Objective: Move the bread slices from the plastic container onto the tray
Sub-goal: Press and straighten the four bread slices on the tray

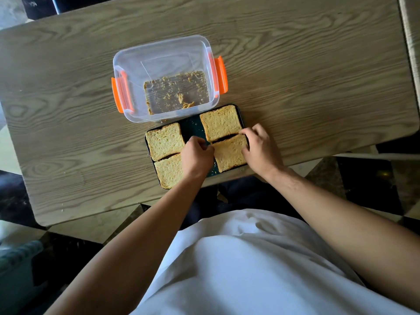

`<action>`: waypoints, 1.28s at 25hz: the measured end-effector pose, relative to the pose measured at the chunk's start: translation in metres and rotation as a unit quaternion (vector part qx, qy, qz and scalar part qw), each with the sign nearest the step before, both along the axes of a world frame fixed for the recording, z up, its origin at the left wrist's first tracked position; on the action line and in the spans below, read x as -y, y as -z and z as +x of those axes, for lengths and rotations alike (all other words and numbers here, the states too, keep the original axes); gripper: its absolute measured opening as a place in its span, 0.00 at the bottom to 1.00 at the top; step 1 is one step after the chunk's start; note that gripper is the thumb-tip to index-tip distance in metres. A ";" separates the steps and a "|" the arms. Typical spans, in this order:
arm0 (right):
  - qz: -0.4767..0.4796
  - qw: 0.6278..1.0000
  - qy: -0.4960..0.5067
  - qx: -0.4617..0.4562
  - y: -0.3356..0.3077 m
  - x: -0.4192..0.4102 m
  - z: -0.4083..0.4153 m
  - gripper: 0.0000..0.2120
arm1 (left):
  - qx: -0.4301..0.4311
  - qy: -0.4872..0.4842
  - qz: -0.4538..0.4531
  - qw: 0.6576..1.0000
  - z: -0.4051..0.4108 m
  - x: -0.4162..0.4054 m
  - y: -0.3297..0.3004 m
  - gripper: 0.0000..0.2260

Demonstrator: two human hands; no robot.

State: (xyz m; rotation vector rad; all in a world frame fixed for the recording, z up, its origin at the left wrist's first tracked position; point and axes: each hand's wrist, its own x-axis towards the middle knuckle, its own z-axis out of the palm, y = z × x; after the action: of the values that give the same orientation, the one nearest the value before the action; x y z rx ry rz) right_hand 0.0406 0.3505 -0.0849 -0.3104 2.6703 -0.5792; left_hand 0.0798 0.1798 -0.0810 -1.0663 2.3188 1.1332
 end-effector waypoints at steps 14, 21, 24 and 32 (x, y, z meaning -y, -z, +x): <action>0.109 0.971 -0.206 -0.047 0.005 0.023 -0.025 0.23 | -0.010 0.016 -0.009 1.000 -0.023 -0.003 0.007 0.11; 0.127 0.962 -0.240 -0.023 0.000 0.022 -0.026 0.29 | -0.026 0.062 -0.020 0.998 -0.021 -0.005 0.008 0.14; 0.125 0.963 -0.236 -0.019 -0.001 0.023 -0.026 0.28 | -0.034 0.059 -0.024 0.997 -0.025 -0.007 0.006 0.15; 0.127 0.960 -0.250 -0.023 0.001 0.019 -0.027 0.30 | -0.033 0.112 -0.019 0.993 -0.019 -0.004 0.005 0.22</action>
State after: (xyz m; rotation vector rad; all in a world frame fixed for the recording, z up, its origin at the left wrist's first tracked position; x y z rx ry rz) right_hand 0.0141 0.3314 -0.0856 -0.8920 2.5216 -0.0727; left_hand 0.0612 0.1835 -0.0861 -0.7669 2.4479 1.0561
